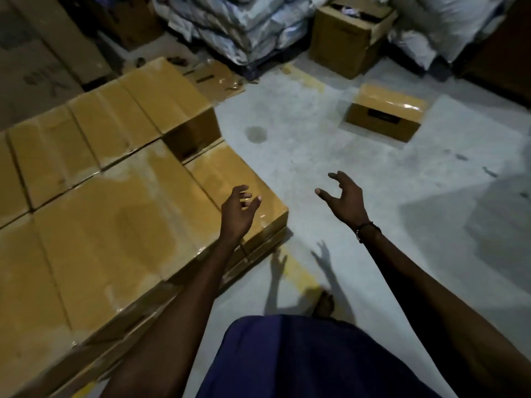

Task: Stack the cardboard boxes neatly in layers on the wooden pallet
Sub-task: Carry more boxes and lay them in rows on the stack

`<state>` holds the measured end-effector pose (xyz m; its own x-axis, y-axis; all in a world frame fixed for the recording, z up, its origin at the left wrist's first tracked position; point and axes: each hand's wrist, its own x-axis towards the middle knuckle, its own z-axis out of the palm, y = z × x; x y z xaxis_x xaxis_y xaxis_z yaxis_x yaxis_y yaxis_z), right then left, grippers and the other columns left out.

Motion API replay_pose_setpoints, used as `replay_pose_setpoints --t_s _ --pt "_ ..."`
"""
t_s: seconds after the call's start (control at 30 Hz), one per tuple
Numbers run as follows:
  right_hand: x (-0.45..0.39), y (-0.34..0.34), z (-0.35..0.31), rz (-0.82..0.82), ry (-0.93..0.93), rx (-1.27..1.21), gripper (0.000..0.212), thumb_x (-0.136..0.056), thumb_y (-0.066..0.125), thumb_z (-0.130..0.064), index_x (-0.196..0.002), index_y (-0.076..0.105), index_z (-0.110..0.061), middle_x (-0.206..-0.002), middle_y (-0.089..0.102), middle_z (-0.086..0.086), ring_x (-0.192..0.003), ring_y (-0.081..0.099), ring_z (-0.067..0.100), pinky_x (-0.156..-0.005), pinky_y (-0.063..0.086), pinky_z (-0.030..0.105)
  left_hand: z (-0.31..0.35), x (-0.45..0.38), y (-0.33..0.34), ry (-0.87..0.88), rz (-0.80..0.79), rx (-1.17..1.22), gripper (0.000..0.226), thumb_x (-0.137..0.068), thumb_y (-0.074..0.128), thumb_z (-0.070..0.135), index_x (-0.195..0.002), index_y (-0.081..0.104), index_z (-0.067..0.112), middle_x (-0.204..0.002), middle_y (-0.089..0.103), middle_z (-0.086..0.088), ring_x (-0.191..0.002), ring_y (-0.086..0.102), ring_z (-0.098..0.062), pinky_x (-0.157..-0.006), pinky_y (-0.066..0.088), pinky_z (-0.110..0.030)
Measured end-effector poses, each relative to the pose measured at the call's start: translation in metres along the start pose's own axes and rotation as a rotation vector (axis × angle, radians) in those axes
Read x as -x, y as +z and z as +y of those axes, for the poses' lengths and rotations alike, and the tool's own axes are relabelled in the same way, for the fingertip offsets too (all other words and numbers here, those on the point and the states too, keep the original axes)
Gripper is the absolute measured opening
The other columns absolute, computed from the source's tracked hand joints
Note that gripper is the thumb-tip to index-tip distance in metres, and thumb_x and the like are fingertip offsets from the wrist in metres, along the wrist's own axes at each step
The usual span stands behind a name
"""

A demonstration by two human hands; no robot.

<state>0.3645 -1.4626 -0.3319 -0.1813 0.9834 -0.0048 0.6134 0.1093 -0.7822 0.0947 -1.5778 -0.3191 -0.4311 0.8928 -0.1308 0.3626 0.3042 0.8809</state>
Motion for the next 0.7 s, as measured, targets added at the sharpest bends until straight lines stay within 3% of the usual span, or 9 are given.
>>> replay_pose_setpoints --t_s 0.23,0.4,0.7 --pt "-0.045 -0.112 0.090 0.207 0.100 -0.092 0.059 -0.084 0.081 -0.045 -0.131 0.066 -0.012 -0.146 0.057 0.011 -0.137 0.052 0.026 -0.109 0.046 0.051 0.095 -0.059 0.157 0.094 -0.119 0.053 0.037 -0.096 0.071 0.034 -0.126 0.061 0.016 -0.107 0.070 0.003 -0.082 0.064 0.003 -0.068 0.046 -0.006" --pt "-0.074 -0.189 0.126 0.279 0.129 -0.152 0.055 -0.086 0.083 -0.036 -0.131 0.065 -0.010 -0.143 0.058 0.009 -0.129 0.057 0.023 -0.103 0.051 0.040 0.157 -0.097 0.261 0.134 -0.193 0.111 0.034 -0.095 0.071 0.040 -0.121 0.063 0.020 -0.104 0.073 0.007 -0.086 0.073 -0.016 -0.082 0.056 -0.030" --pt "-0.172 -0.294 0.182 0.397 0.158 -0.189 0.054 -0.088 0.081 -0.032 -0.133 0.063 -0.009 -0.139 0.061 0.006 -0.121 0.060 0.022 -0.096 0.048 0.027 0.245 -0.173 0.394 0.200 -0.292 0.127 0.034 -0.096 0.069 0.044 -0.122 0.063 0.022 -0.109 0.073 0.006 -0.090 0.074 -0.017 -0.073 0.048 -0.014"
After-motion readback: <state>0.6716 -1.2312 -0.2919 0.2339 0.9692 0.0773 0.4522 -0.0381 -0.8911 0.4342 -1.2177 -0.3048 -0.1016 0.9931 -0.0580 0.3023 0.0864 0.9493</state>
